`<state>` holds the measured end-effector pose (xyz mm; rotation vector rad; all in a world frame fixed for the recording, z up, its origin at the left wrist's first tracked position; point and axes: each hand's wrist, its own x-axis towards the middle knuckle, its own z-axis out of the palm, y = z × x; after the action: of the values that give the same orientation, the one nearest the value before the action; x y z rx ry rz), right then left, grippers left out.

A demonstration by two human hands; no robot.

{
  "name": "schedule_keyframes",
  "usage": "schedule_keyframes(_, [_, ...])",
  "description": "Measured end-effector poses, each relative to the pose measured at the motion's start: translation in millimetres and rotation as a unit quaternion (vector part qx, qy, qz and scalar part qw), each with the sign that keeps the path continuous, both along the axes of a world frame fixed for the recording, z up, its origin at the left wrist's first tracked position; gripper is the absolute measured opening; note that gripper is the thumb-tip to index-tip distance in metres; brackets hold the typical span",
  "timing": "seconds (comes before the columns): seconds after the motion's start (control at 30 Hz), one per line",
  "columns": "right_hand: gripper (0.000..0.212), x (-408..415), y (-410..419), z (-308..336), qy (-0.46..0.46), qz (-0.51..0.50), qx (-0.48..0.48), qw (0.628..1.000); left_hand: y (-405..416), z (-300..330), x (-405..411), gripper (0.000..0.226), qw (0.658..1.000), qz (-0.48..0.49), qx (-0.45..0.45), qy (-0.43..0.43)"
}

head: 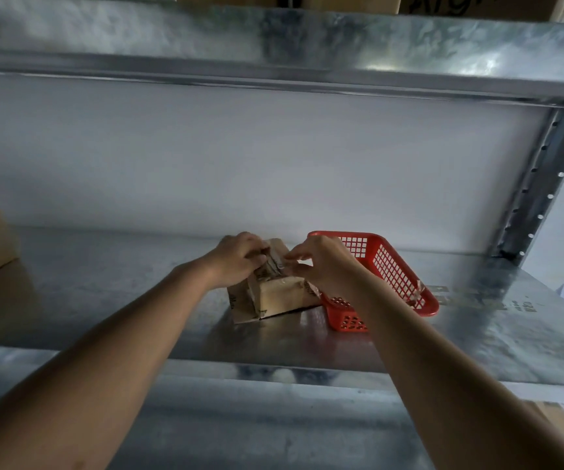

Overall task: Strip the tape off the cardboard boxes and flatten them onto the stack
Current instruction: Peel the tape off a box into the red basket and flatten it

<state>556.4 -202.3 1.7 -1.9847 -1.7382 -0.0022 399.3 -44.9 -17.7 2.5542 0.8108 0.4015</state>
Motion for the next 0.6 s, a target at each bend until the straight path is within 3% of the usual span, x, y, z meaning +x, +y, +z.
schedule_keyframes(0.2, [0.023,-7,18,-4,0.025,-0.006,-0.033,0.999,7,2,-18,0.028,0.990,0.062,0.114,0.045])
schedule_keyframes(0.4, [0.029,-18,27,-3,0.037,0.014,-0.048,0.998,10,4,-31,0.039,0.991,0.065,0.104,0.044])
schedule_keyframes(0.6, [0.035,-14,32,-8,0.043,0.004,-0.069,0.997,16,5,-33,0.027,0.994,0.045,0.099,0.019])
